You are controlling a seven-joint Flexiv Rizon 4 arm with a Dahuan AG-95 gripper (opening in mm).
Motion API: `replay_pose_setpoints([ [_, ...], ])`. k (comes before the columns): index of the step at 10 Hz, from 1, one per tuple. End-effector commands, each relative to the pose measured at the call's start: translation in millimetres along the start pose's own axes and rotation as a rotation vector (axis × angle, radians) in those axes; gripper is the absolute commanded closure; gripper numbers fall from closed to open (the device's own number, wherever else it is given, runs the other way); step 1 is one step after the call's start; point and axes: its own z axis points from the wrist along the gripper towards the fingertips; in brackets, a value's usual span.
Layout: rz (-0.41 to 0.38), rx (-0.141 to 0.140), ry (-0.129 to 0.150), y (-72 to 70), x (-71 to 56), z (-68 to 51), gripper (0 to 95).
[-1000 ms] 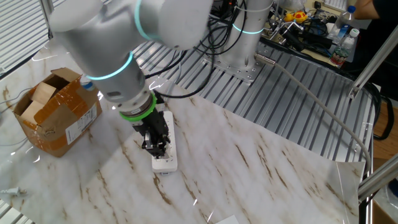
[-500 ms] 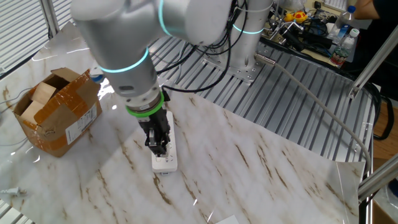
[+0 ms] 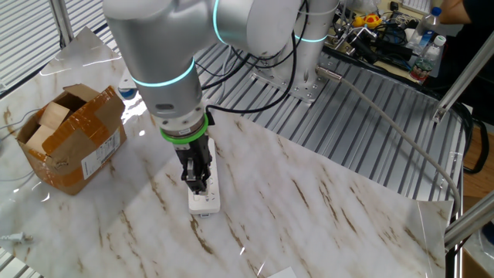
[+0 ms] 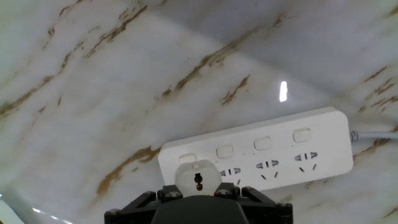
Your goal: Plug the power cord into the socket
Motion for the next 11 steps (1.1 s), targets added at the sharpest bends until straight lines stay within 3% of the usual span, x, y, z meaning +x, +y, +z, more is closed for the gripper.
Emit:
replay_pose_setpoints([
  [1,0.0,-0.005,-0.013,-0.4,0.7,0.5,95.0],
  [11,0.0,-0.014,-0.04,0.4,2.4,5.5,95.0],
])
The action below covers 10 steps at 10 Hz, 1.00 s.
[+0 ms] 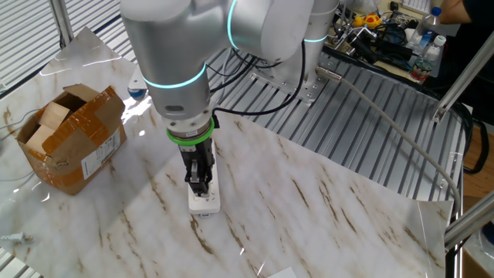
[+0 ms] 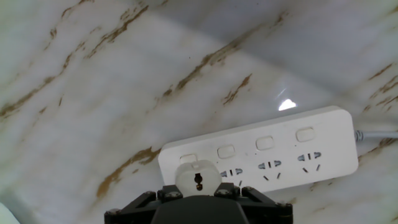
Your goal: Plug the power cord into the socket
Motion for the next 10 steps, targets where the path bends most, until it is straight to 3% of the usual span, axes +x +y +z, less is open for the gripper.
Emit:
replay_pose_setpoints([
  [1,-0.002,-0.001,-0.01,0.3,-0.3,1.4,95.0],
  [6,-0.01,0.0,-0.031,0.8,-0.3,4.1,95.0],
  [10,-0.003,-0.002,-0.03,0.8,0.8,4.9,95.0],
])
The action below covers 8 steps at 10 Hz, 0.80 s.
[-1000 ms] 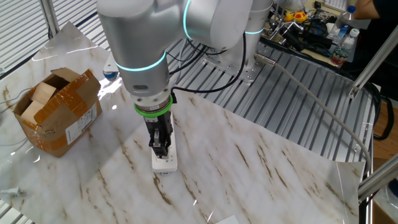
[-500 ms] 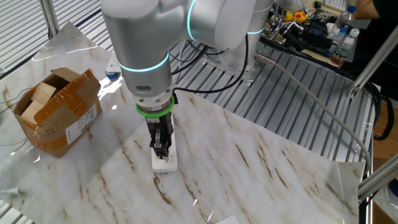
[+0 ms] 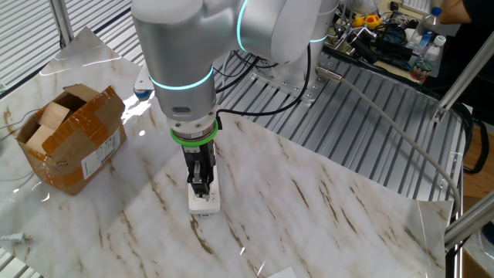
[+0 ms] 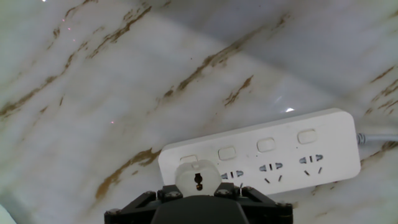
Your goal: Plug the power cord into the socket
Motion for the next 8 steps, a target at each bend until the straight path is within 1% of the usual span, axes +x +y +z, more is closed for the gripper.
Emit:
replay_pose_setpoints([
  [1,0.007,-0.001,0.004,-0.3,1.9,-0.2,95.0],
  [4,0.014,-0.005,-0.001,-0.3,7.9,3.3,95.0],
  [5,0.01,0.004,0.0,0.7,8.2,0.0,95.0],
  [6,0.013,0.006,0.009,2.3,8.1,-3.7,95.0],
  [8,0.011,0.006,0.006,2.4,8.2,-4.1,95.0],
])
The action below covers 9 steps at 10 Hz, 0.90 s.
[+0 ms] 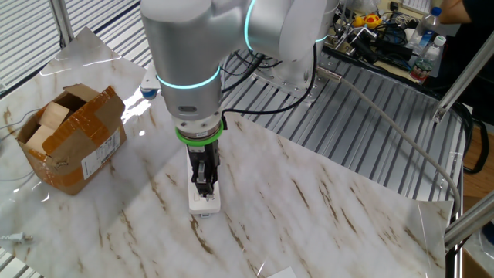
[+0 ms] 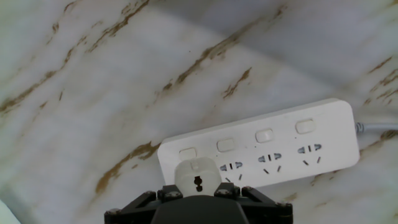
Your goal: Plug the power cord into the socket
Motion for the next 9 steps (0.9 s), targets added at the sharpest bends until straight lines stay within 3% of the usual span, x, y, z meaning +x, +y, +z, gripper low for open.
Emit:
replay_pose_setpoints([
  [1,-0.001,-0.005,-0.009,-0.2,-0.8,1.9,95.0],
  [9,0.007,-0.001,0.017,0.6,0.1,4.4,95.0],
])
